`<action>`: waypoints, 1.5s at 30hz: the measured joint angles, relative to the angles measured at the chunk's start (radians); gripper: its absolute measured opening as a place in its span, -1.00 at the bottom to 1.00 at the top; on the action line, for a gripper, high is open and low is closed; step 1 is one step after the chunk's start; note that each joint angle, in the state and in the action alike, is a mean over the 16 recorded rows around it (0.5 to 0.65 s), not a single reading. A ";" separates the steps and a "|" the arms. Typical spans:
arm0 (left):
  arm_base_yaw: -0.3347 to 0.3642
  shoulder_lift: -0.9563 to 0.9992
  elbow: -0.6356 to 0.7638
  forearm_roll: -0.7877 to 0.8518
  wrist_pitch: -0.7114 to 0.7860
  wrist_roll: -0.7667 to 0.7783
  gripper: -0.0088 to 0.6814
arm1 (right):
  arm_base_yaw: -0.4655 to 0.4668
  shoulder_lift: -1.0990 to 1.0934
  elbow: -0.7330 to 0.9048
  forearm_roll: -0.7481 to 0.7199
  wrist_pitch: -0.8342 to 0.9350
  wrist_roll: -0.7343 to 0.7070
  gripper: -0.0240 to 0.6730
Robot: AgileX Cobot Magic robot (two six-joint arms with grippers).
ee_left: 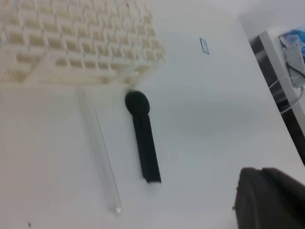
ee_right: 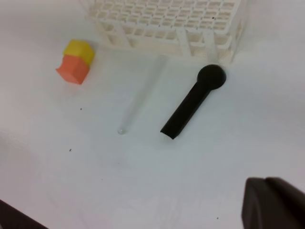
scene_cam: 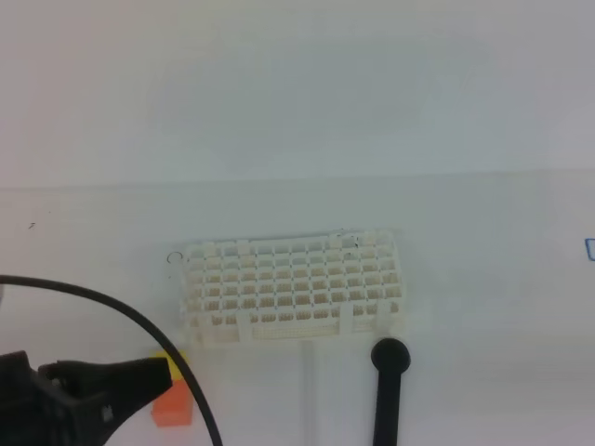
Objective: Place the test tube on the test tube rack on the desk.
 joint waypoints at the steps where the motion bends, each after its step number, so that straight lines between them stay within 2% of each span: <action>1: 0.000 0.010 -0.006 -0.016 0.004 0.029 -0.98 | 0.000 0.001 0.000 0.003 0.000 -0.007 -0.94; 10: -0.024 0.143 -0.134 -0.069 0.077 0.230 -0.98 | 0.000 0.012 0.000 0.006 -0.013 -0.013 -0.94; 13: -0.068 0.194 -0.200 -0.028 0.090 0.225 -0.98 | 0.000 0.013 0.000 0.005 -0.017 -0.006 -0.94; 16: -0.141 0.236 -0.259 0.047 0.072 0.160 -0.98 | 0.000 0.015 0.000 0.003 -0.019 0.003 -0.94; 22: -0.369 0.303 -0.328 0.325 -0.047 -0.146 -0.98 | 0.000 0.016 0.000 -0.006 -0.010 0.023 -0.94; 28: -0.632 0.384 -0.325 0.733 -0.167 -0.639 -0.98 | 0.000 0.017 0.000 -0.024 0.002 0.042 -0.94; 32: -0.769 0.469 -0.310 0.997 -0.231 -0.969 -0.93 | 0.000 0.017 0.000 -0.039 0.009 0.055 -0.94; 35: -0.838 0.544 -0.302 1.151 -0.272 -1.174 -0.82 | 0.000 0.017 0.000 -0.049 0.014 0.063 -0.94; 38: -0.882 0.624 -0.299 1.249 -0.303 -1.317 -0.64 | 0.000 0.017 0.000 -0.061 0.018 0.066 -0.94; 45: -0.911 0.790 -0.329 1.287 -0.356 -1.437 -0.14 | 0.000 0.017 0.000 -0.078 0.020 0.056 -0.94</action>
